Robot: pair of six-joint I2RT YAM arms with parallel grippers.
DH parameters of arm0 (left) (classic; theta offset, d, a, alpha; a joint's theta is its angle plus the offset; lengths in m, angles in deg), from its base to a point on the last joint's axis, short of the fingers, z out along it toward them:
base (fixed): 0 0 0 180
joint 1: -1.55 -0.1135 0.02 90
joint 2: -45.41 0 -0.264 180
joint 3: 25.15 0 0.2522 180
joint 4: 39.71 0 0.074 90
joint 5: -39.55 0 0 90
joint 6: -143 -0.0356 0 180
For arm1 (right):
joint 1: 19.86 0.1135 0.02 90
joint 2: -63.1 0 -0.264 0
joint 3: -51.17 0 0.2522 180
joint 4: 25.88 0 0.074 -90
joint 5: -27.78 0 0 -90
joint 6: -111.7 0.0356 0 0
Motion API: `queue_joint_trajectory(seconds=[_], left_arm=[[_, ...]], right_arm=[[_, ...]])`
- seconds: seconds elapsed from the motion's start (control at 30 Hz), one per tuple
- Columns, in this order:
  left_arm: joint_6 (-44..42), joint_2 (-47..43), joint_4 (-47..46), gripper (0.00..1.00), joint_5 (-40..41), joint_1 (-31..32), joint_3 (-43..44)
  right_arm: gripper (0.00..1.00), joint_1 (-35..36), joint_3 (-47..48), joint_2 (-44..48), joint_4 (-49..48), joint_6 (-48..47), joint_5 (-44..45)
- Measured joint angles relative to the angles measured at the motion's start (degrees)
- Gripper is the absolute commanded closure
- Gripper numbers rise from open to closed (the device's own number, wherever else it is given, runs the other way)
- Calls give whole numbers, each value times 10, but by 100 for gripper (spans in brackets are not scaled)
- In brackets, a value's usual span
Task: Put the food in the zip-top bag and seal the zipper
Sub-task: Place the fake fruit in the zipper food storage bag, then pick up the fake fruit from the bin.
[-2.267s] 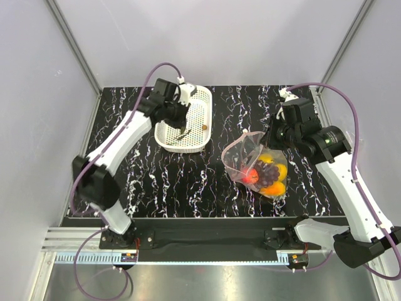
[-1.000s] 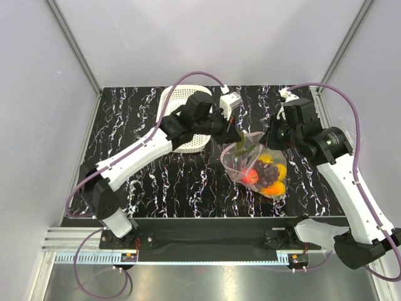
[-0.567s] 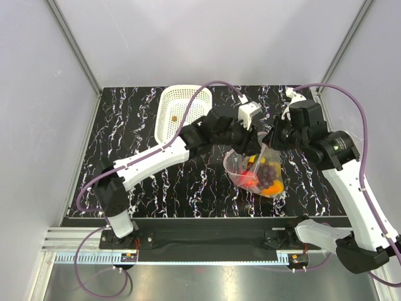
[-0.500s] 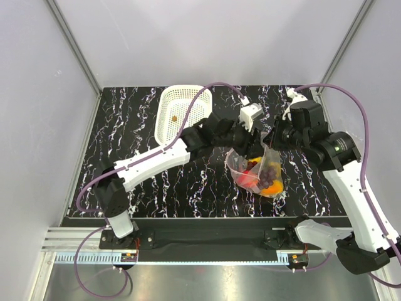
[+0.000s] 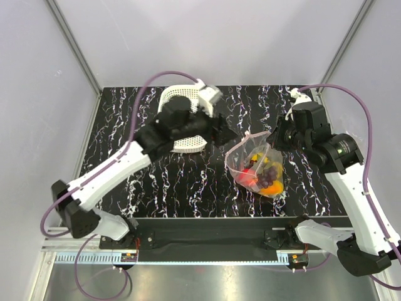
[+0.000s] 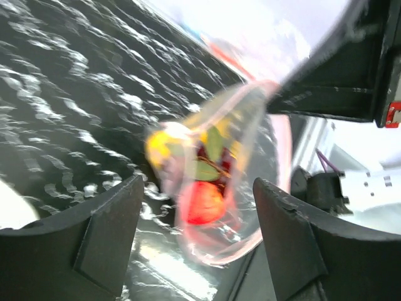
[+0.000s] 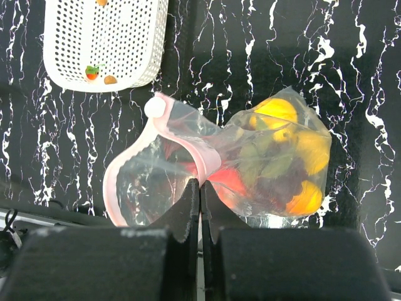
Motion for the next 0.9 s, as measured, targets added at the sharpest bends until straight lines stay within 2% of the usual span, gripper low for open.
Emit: queue_joint_trajectory(seconds=[0.13, 0.23, 0.47, 0.6, 0.73, 0.9], left_arm=[[-10, -39, 0, 21, -6, -78, -13], [-48, -22, 28, 21, 5, -126, 3], [-168, 115, 124, 23, 75, -206, 95], [-234, 205, 165, 23, 144, -247, 133], [-286, 291, 195, 32, 197, -263, 184], [-314, 377, 202, 34, 207, -282, 249]], right_arm=[[100, 0, 0, 0, 0, 0, 0], [100, 0, 0, 0, 0, 0, -1], [100, 0, 0, 0, -1, 5, -3], [100, 0, -1, 0, -2, 6, -3], [100, 0, -1, 0, -2, 6, -3], [100, 0, -1, -4, -3, 6, -6]])
